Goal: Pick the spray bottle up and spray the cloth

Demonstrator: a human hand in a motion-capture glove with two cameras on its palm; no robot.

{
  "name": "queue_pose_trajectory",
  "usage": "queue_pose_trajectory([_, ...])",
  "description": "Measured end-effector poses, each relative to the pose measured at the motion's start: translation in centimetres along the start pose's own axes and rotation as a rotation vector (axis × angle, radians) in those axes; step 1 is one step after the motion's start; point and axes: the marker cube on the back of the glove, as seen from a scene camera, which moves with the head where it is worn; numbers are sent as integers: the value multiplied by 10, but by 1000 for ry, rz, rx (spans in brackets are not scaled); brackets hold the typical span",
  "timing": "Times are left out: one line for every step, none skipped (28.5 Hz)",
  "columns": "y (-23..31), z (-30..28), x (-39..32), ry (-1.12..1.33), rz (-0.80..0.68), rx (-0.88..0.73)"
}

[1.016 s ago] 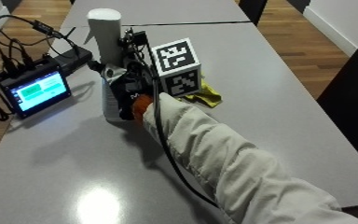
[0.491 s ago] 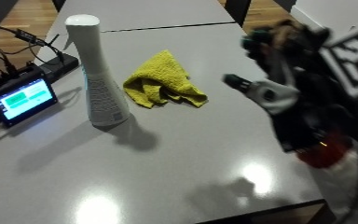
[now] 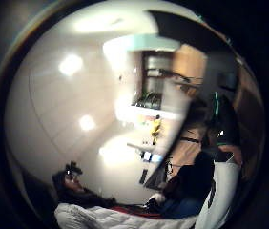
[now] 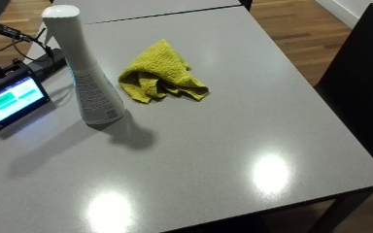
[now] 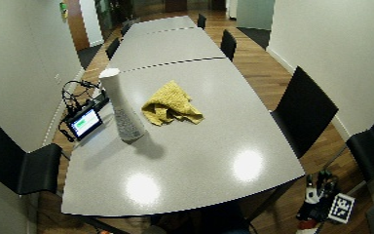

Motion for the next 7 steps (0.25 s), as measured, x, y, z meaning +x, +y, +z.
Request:
queue_pose_trajectory([11,-3,30,-48,81,34])
queue_pose_trajectory([22,-6,57,-78,155,61])
queue_pose_trajectory([30,-8,79,-93,214,81])
queue_pose_trajectory([35,-9,94,-99,254,94])
queue_pose_trajectory([39,-10,102,-102,276,101])
queue_pose_trajectory([40,-10,106,-103,287,104])
queue_pose_trajectory([41,-10,107,-104,290,105])
